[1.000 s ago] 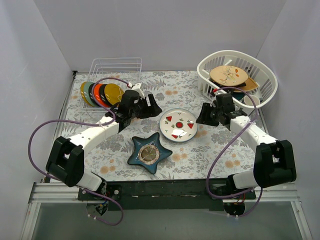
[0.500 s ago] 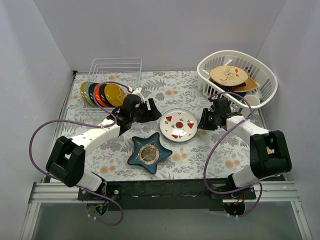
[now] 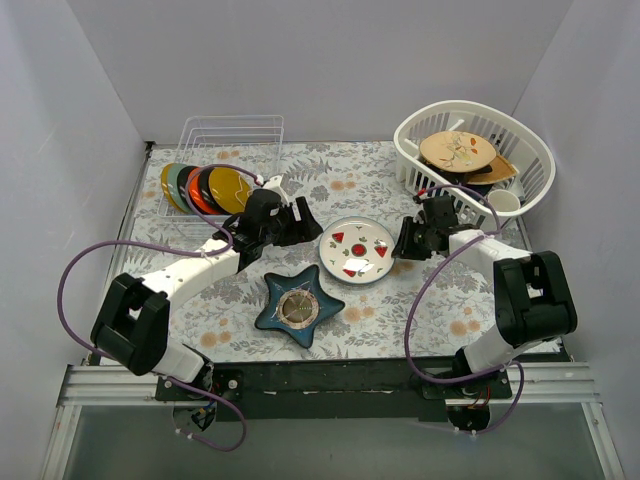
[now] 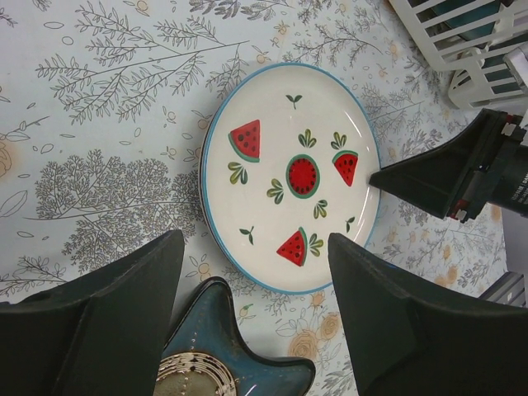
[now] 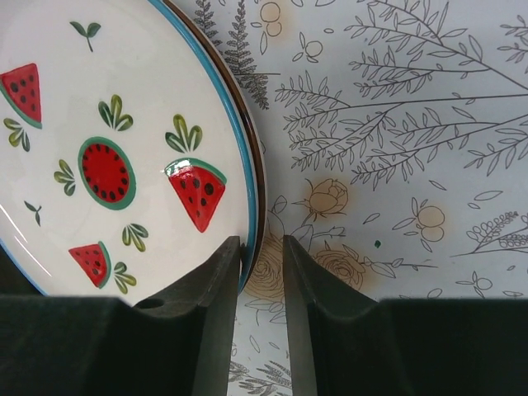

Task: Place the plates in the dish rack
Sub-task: Pick up the plate at the center of the board.

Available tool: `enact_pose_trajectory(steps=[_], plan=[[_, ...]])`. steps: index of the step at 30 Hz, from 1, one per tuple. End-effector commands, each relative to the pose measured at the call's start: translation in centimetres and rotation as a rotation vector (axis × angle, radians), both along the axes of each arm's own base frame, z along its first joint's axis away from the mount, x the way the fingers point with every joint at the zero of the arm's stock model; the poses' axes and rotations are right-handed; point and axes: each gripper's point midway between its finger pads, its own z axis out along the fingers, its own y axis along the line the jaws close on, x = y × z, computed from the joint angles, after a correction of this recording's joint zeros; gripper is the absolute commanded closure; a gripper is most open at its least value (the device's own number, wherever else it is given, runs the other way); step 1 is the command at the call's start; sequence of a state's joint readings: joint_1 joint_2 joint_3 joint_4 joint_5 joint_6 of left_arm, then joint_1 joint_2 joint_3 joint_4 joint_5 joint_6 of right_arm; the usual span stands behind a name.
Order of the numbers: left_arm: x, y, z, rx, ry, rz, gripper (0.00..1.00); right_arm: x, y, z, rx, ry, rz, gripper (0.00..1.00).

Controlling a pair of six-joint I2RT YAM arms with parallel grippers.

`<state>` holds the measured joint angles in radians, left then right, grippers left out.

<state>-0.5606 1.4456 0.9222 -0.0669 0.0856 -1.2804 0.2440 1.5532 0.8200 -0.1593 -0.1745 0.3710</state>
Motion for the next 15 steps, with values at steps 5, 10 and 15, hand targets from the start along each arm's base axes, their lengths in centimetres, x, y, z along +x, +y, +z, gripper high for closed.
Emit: enact_pose_trajectory(steps=[5, 10, 15], plan=[[-0.5, 0.5, 1.5, -0.019, -0.045, 0.017, 0.3, 1.2, 0.4, -0.1, 0.006, -0.028, 0.023, 0.82], [-0.7, 0.6, 1.1, -0.019, -0.035, 0.02, 0.3, 1.4, 0.4, 0.6, 0.003, -0.042, 0.026, 0.99], [-0.7, 0.4, 0.8, -0.026, -0.027, 0.017, 0.3, 1.5, 0.3, 2.6, 0.006, -0.078, 0.023, 0.99]])
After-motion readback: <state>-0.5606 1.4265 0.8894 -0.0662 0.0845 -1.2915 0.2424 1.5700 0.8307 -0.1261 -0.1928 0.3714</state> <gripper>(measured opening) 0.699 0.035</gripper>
